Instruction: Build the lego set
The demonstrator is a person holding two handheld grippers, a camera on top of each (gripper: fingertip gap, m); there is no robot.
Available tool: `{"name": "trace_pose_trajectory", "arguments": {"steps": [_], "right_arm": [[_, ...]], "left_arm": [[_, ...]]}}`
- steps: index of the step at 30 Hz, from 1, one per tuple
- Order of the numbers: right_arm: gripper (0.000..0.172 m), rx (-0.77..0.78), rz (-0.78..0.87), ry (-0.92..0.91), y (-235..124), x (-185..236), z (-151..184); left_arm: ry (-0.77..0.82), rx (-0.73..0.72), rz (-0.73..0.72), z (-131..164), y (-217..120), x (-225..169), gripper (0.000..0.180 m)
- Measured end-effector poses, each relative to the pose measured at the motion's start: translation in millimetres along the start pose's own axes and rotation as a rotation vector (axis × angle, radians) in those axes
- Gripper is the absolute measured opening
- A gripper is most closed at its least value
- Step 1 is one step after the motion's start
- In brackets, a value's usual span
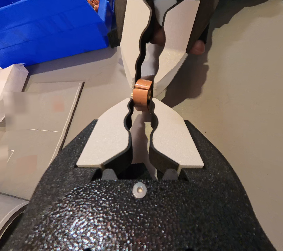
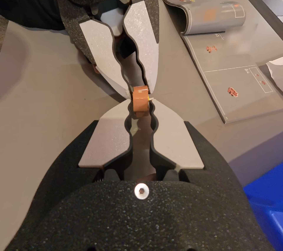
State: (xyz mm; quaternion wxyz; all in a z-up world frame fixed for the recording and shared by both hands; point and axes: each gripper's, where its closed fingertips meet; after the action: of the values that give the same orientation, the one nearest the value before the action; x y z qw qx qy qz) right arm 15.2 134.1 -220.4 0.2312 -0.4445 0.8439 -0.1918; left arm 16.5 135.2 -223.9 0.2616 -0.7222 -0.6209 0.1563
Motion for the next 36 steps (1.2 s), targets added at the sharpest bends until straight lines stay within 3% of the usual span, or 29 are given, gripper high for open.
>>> {"name": "trace_pose_trajectory", "arguments": {"steps": [10, 14, 17, 23, 36], "right_arm": [[0.041, -0.079, -0.007, -0.057, -6, 3, -7], [0.047, -0.215, 0.085, -0.19, -14, -6, -16], [0.043, -0.289, 0.159, -0.316, -17, -8, -20], [0.044, -0.405, 0.307, -0.698, -12, -6, -24], [0.05, -0.465, 0.331, -0.844, 7, -1, -30]], "left_arm": [[-0.104, -0.061, 0.028, -2, -7, 5, 0.02], [-0.2, -0.104, 0.053, -1, -15, 10, 0.02], [-0.268, -0.127, 0.087, 1, -20, 10, 0.02], [-0.335, -0.142, 0.15, 1, -22, 5, 0.02], [-0.328, -0.134, 0.173, 1, -24, 3, 0.02]]}}
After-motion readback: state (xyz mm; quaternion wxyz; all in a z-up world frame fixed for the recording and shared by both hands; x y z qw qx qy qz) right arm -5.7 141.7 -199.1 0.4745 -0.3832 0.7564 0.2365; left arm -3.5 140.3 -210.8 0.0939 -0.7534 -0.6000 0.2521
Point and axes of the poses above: each gripper's, where its closed fingertips meet, y out along the fingers, z out of its underside, x = y × z across the jaws, and after that the axes turned 12 degrees about z, right-handed
